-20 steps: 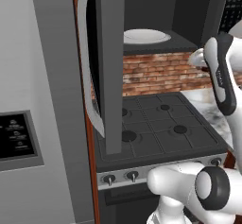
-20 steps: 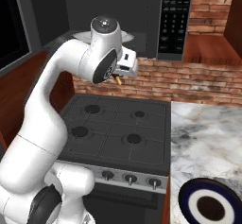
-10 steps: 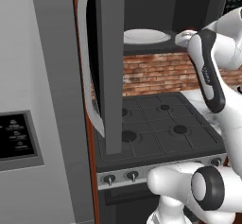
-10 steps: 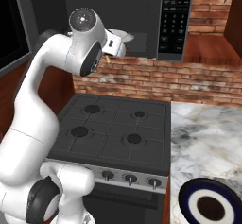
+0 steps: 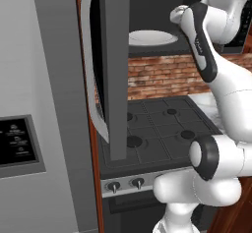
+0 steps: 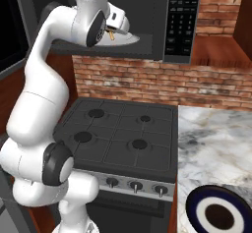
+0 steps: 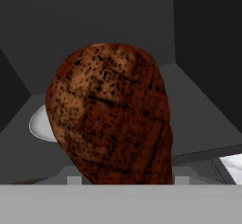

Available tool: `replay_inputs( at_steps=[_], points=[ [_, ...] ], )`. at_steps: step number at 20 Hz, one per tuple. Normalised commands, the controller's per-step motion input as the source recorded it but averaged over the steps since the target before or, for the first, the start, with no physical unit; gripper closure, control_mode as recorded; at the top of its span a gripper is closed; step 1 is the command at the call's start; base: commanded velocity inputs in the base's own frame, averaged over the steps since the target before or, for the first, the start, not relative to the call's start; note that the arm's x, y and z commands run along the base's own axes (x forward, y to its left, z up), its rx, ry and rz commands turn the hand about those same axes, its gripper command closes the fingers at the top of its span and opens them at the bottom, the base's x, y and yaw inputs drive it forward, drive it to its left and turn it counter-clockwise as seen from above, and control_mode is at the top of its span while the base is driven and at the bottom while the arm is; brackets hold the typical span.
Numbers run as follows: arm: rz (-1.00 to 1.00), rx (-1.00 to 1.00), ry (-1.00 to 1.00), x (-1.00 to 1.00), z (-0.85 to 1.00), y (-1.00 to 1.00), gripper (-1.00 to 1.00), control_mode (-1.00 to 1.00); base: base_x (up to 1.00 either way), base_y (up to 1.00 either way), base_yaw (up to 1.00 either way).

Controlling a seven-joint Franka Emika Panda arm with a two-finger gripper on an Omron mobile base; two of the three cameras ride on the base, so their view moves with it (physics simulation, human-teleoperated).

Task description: Pick the steak from the counter and place it in the microwave.

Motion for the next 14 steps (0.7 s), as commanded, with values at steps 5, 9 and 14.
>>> replay_inputs(
  at_steps=[5, 9, 14],
  points=[
    [0.0, 0.0, 0.01, 0.42, -0.07, 0.31, 1.0, -1.0, 0.0, 0.0, 0.0],
    [0.01, -0.02, 0.0, 0.31, -0.67, 0.31, 1.0, -1.0, 0.0, 0.0, 0.0],
    [0.02, 0.0, -0.08, 0.5, -0.48, 0.28, 1.0, -1.0, 0.0, 0.0, 0.0]
  ],
)
